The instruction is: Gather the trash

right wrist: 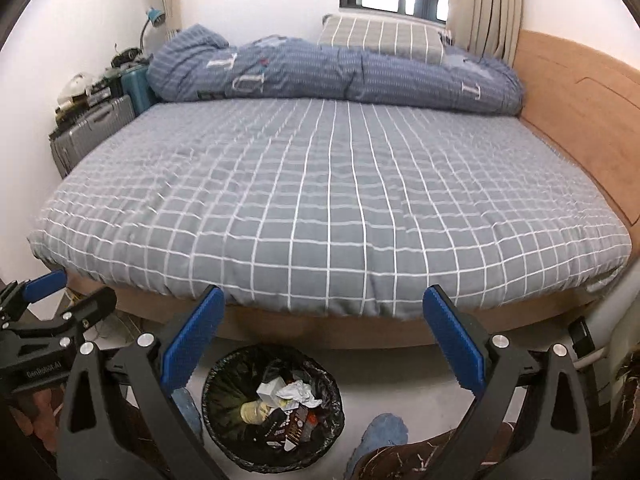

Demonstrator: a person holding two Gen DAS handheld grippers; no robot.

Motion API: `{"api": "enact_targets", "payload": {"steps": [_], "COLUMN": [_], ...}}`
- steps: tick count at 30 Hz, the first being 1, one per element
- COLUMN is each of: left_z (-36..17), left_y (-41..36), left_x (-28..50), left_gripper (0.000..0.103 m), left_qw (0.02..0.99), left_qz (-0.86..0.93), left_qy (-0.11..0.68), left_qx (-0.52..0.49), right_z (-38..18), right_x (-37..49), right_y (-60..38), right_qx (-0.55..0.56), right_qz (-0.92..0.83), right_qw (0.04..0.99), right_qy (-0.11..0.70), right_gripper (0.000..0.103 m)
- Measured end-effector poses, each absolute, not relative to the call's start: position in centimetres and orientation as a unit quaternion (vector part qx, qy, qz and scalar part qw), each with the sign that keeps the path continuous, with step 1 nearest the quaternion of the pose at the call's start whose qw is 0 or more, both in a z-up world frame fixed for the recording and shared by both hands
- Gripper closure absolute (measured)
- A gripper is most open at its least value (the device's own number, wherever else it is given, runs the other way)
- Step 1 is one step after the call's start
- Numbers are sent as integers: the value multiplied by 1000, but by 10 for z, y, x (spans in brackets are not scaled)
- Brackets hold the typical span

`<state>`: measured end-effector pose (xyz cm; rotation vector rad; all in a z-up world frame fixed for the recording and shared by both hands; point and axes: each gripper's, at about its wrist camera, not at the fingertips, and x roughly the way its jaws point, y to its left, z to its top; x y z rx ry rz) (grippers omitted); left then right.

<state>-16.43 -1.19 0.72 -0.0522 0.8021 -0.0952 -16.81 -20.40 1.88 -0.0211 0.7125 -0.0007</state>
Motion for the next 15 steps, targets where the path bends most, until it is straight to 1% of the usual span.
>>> {"api": "enact_targets", "payload": {"steps": [7, 15], "left_z": [44, 51], "left_y": [-14, -15], "left_x": [-186, -198], "left_gripper": [6, 6], "left_qw": [930, 932], "left_qz": [-54, -61], "left_qy": [362, 356], "left_qx": [-23, -23], "right_z": [43, 49], "right_x": [-195, -208], "right_y": [-202, -202], "right_qx": [-9, -14], "right_qz": [2, -1], "right_qw": [943, 945], "right_qy": [332, 328], "right_gripper": [8, 8]}}
